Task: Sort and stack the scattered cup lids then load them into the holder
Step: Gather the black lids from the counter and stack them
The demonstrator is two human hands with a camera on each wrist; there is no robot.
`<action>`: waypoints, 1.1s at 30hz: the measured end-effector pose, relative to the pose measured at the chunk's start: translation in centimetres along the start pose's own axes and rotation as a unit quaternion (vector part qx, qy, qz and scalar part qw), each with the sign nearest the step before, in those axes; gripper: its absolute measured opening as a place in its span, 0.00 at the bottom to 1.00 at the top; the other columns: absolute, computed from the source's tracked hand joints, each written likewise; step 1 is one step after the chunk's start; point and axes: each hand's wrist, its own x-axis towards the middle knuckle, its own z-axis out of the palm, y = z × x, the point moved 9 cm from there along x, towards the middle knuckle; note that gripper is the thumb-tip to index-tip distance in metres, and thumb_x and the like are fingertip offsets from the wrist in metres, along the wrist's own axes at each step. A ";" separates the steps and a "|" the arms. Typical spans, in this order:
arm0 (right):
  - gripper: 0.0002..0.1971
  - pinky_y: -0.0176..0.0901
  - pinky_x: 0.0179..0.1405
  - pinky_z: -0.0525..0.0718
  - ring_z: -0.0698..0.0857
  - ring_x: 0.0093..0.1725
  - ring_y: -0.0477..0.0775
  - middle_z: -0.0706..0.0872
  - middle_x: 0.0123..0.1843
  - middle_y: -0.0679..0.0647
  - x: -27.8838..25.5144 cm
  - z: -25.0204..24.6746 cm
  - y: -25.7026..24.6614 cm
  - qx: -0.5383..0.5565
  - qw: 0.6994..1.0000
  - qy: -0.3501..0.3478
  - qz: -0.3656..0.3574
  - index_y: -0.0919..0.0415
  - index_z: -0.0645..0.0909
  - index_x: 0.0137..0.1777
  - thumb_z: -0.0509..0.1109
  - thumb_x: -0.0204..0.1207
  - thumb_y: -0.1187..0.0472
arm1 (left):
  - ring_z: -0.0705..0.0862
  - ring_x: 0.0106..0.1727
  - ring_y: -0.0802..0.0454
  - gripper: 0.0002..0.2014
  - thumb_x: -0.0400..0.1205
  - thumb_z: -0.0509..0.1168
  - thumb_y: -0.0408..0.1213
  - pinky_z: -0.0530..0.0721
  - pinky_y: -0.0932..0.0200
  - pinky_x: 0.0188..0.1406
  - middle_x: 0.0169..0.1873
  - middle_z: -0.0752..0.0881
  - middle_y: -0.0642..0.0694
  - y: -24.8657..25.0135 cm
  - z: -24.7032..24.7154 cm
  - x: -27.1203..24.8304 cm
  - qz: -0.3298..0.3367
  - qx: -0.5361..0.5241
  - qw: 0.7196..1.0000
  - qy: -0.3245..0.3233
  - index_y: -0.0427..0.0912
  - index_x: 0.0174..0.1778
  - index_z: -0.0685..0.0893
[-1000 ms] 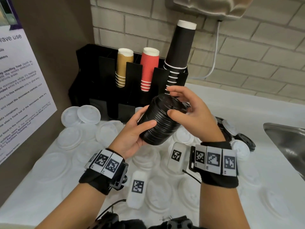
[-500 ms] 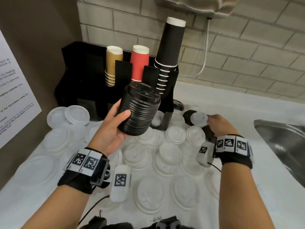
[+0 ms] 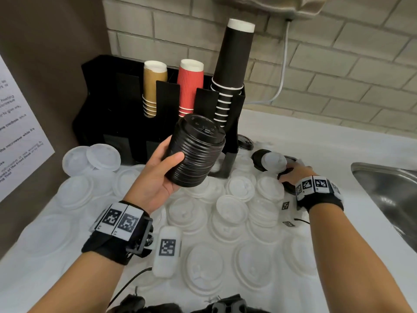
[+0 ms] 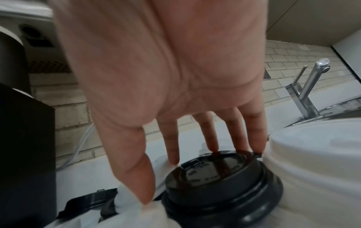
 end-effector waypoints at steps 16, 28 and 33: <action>0.25 0.53 0.61 0.74 0.77 0.66 0.70 0.72 0.70 0.69 -1.3 -3.1 -1.2 0.031 0.997 0.066 0.013 0.55 0.66 0.77 0.62 0.81 0.52 | 0.87 0.64 0.46 0.33 0.70 0.73 0.41 0.89 0.51 0.48 0.64 0.87 0.45 -0.3 0.7 0.4 -0.012 -0.003 1.000 -0.010 0.51 0.74 0.76; 0.21 0.42 0.49 0.86 0.86 0.50 0.43 0.83 0.51 0.46 -15.1 -7.0 -13.9 0.441 0.815 -0.034 -0.373 0.35 0.74 0.64 0.66 0.70 0.46 | 0.84 0.67 0.43 0.35 0.70 0.72 0.39 0.89 0.49 0.51 0.70 0.82 0.41 -0.8 1.3 0.3 -0.025 -0.019 0.999 -0.022 0.50 0.77 0.74; 0.20 0.36 0.52 0.81 0.85 0.53 0.47 0.84 0.58 0.47 -16.7 -7.3 -15.2 0.420 0.808 0.007 -0.414 0.40 0.80 0.62 0.74 0.71 0.55 | 0.88 0.60 0.47 0.31 0.73 0.69 0.35 0.89 0.51 0.46 0.63 0.86 0.44 -1.2 1.4 0.2 -0.040 -0.009 0.998 -0.042 0.53 0.74 0.76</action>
